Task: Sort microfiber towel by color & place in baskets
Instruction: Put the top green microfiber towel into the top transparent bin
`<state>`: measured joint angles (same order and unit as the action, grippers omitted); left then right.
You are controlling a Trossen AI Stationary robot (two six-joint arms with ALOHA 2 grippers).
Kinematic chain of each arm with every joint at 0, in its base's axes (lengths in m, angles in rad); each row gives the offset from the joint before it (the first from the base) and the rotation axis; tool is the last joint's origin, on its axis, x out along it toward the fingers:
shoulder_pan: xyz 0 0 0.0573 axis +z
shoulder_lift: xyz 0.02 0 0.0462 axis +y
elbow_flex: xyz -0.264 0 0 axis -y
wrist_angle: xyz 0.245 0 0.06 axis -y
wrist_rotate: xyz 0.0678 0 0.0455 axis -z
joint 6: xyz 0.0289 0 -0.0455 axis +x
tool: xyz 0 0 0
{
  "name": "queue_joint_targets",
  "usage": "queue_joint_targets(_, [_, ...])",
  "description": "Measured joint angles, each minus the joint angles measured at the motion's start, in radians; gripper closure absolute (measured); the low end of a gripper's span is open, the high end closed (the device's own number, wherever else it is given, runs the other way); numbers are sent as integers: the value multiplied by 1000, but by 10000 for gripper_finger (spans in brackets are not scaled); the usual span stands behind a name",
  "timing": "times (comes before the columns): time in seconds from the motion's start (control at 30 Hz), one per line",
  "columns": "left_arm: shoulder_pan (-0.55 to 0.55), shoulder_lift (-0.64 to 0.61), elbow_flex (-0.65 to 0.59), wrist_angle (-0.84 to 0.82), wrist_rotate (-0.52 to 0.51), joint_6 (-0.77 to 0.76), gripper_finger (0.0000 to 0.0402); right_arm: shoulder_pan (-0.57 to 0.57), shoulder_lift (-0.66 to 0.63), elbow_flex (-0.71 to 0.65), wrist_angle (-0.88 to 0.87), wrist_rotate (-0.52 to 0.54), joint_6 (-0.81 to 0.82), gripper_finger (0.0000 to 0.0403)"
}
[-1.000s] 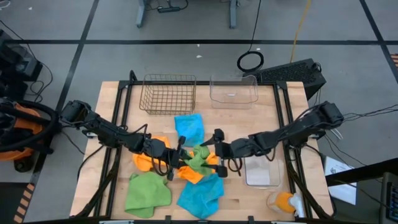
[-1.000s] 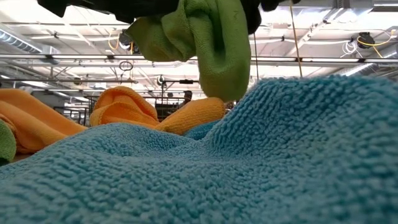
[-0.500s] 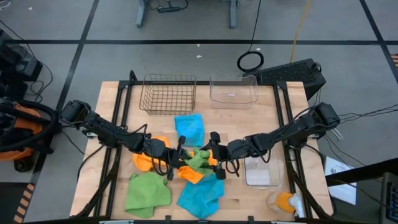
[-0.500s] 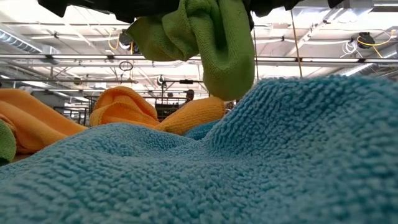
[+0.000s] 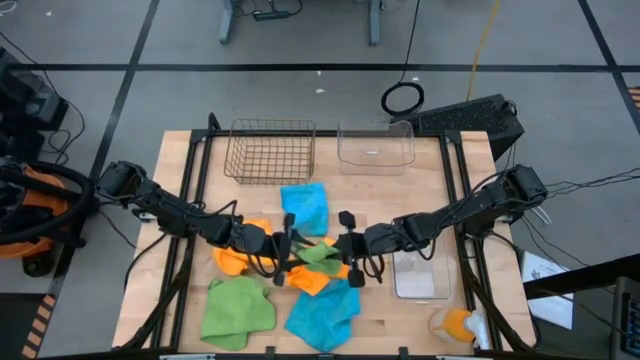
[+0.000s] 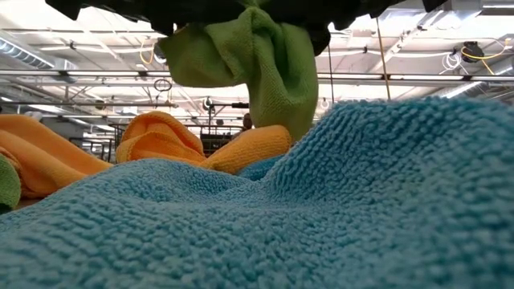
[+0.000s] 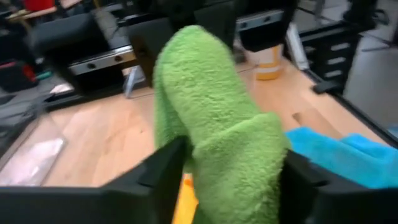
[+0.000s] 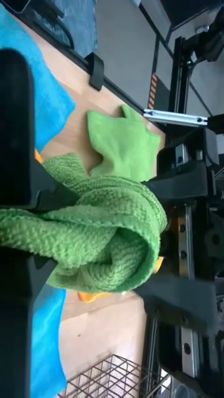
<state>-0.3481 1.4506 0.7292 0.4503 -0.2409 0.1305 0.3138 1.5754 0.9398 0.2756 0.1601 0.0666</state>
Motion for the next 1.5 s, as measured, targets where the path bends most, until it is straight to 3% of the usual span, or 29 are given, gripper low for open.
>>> queue_joint_targets(0.17, [-29,-11,0,-14,-127,-13,95,0,-11,0,-18,12,0,376])
queue_joint_targets(0.33, [-63,-58,2,-93,-154,6,43,-5,-84,0,-109,45,-8,389])
queue_joint_targets(0.53, [-84,-116,2,-147,-298,6,32,-25,-217,0,-259,191,-8,392])
queue_joint_targets(0.83, [-82,-161,2,-268,-630,-73,32,-64,-355,1,-425,363,-4,390])
queue_joint_targets(1.13, [-81,-193,2,-288,-617,-100,32,-141,-391,1,-527,468,-26,390])
queue_joint_targets(1.3, [-82,-188,1,-303,-539,-125,32,-170,-374,1,-545,457,23,390])
queue_joint_targets(1.5, [-82,-180,1,-324,-518,-136,32,-171,-368,1,-538,465,17,390])
